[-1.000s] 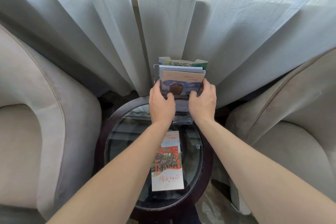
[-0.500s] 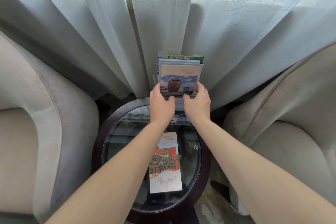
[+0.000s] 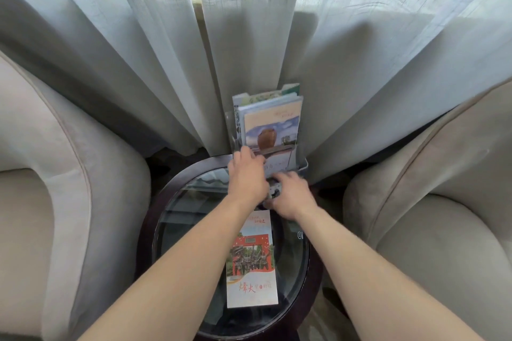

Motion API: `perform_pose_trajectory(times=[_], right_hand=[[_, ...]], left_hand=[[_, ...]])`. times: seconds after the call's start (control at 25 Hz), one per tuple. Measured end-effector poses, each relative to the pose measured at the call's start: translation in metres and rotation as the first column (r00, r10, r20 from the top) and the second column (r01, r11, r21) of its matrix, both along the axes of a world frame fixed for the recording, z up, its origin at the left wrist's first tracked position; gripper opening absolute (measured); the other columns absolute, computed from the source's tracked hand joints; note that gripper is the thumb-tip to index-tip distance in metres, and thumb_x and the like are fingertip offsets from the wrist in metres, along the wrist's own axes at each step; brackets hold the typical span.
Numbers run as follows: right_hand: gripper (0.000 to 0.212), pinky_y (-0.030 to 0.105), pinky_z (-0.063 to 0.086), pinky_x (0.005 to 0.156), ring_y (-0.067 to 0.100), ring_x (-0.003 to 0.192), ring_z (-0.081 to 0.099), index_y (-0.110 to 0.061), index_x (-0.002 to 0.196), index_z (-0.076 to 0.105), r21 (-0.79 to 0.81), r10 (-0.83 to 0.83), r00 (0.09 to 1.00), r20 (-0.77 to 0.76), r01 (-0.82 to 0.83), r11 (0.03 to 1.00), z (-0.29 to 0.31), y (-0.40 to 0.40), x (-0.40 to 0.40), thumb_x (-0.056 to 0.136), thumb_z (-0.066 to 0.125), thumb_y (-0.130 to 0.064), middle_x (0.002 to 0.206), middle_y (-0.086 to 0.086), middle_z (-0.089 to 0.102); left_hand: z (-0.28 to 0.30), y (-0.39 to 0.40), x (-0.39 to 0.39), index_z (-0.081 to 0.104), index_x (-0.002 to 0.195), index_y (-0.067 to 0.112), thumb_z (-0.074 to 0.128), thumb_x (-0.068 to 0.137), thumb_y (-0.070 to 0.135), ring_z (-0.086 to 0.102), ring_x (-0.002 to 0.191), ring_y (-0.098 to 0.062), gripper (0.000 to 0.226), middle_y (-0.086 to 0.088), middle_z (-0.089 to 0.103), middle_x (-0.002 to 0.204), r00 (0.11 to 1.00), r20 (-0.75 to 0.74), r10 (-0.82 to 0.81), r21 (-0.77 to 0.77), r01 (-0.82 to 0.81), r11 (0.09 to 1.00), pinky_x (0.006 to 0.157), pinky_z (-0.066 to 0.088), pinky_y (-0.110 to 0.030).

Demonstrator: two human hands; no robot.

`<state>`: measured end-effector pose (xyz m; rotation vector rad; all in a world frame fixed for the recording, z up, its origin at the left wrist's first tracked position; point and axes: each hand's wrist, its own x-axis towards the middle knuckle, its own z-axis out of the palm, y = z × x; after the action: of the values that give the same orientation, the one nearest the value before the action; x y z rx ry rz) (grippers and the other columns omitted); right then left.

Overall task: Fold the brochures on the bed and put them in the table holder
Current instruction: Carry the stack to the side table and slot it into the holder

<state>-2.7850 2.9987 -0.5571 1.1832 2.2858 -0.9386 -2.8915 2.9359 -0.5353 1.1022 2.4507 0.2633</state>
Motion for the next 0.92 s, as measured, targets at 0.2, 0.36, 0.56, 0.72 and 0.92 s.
perform_pose_trajectory(times=[0.2, 0.36, 0.56, 0.72, 0.92], right_hand=[[0.055, 0.041, 0.050, 0.090, 0.033, 0.115, 0.057, -0.017, 0.135, 0.044, 0.048, 0.013, 0.998, -0.056, -0.010, 0.999, -0.034, -0.038, 0.006, 0.086, 0.067, -0.021, 0.128, 0.011, 0.053], [0.032, 0.037, 0.046, 0.084, 0.031, 0.109, 0.057, -0.013, 0.118, 0.054, 0.056, 0.041, 0.996, -0.080, -0.036, 0.998, -0.037, -0.046, 0.010, 0.087, 0.064, -0.016, 0.123, 0.009, 0.050], [0.036, 0.043, 0.050, 0.089, 0.032, 0.113, 0.055, -0.013, 0.122, 0.057, 0.022, 0.024, 0.993, -0.118, -0.022, 1.000, -0.037, -0.054, 0.001, 0.087, 0.064, -0.015, 0.126, 0.008, 0.050], [0.037, 0.042, 0.051, 0.091, 0.032, 0.113, 0.056, -0.013, 0.121, 0.060, 0.003, 0.034, 0.987, -0.159, -0.034, 0.999, -0.037, -0.061, -0.015, 0.084, 0.066, -0.014, 0.124, 0.009, 0.052], [0.039, 0.044, 0.052, 0.089, 0.033, 0.112, 0.056, -0.014, 0.122, 0.059, -0.019, 0.031, 0.984, -0.173, -0.035, 0.999, -0.038, -0.076, -0.030, 0.084, 0.066, -0.015, 0.123, 0.008, 0.051]], left_hand=[[-0.025, -0.033, 0.010, 0.065, 0.113, 0.017, 0.060, 0.076, -0.003, 0.043, 0.104, -0.028, 0.042, -0.006, 0.048, 0.111, 0.990, -0.125, -0.066, 0.085, 0.077, 0.993, 0.090, 0.033, -0.035], [-0.030, -0.038, 0.006, 0.066, 0.113, 0.016, 0.057, 0.084, 0.007, 0.044, 0.100, -0.028, 0.032, -0.006, 0.051, 0.108, 0.990, -0.130, -0.052, 0.150, 0.071, 0.986, 0.089, 0.035, -0.037], [-0.029, -0.047, -0.003, 0.067, 0.109, 0.013, 0.054, 0.084, 0.006, 0.045, 0.095, -0.029, 0.029, -0.008, 0.052, 0.103, 0.982, -0.185, -0.035, 0.176, 0.069, 0.982, 0.086, 0.037, -0.038], [-0.028, -0.059, -0.015, 0.065, 0.105, 0.010, 0.054, 0.084, 0.005, 0.045, 0.094, -0.029, 0.024, -0.009, 0.052, 0.103, 0.978, -0.209, -0.003, 0.197, 0.045, 0.979, 0.084, 0.039, -0.039], [-0.033, -0.071, -0.031, 0.065, 0.105, 0.010, 0.057, 0.085, 0.008, 0.045, 0.096, -0.027, 0.022, -0.009, 0.052, 0.104, 0.972, -0.233, 0.015, 0.209, 0.035, 0.977, 0.086, 0.042, -0.040]])
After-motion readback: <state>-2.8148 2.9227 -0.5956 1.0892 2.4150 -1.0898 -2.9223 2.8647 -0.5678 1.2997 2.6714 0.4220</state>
